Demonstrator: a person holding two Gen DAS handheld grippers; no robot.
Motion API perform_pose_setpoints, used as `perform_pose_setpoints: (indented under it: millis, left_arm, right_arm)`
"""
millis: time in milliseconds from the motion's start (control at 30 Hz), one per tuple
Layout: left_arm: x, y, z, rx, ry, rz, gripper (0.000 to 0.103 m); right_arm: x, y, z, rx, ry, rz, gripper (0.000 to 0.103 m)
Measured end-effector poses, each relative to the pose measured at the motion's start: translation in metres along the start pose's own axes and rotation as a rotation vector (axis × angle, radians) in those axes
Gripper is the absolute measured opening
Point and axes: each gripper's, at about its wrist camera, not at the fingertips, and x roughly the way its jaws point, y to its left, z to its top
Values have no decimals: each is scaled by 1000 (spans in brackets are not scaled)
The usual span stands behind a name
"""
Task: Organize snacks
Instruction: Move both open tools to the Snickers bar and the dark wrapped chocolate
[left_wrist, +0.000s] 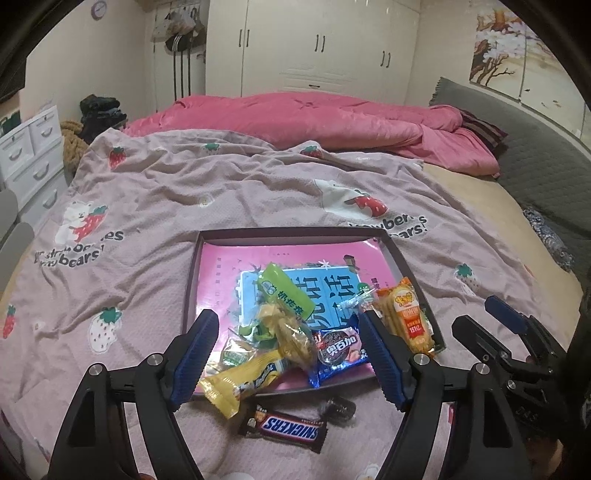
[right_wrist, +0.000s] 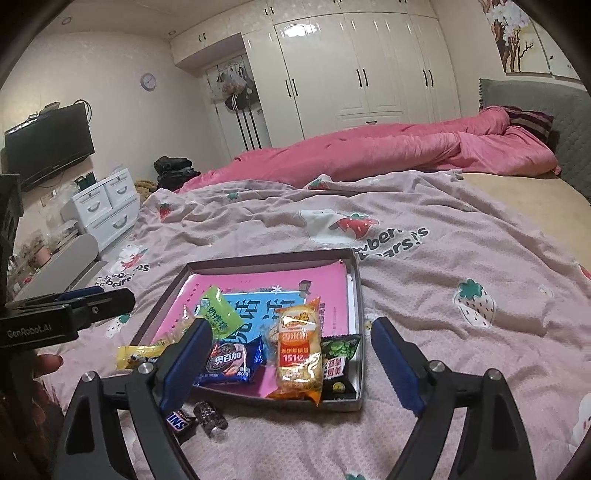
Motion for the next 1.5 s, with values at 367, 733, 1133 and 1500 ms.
perform_pose_setpoints:
  millis: [367, 733, 1133, 1500]
  left_arm:
    - [-16, 25, -21, -13, 47, -3, 79]
    - [-20, 26, -55, 50, 122, -46, 79]
    - [9, 32, -91, -28, 251, -98, 79]
    - [52, 49, -109, -304, 358, -156, 79]
  right_arm:
    - [-9, 20, -16, -34, 66, 49, 88]
    - [-12, 32, -29, -63, 105, 62, 88]
    - [-11, 37, -41, -89, 160, 73, 88]
    - [21, 41, -61, -162, 269, 40, 88]
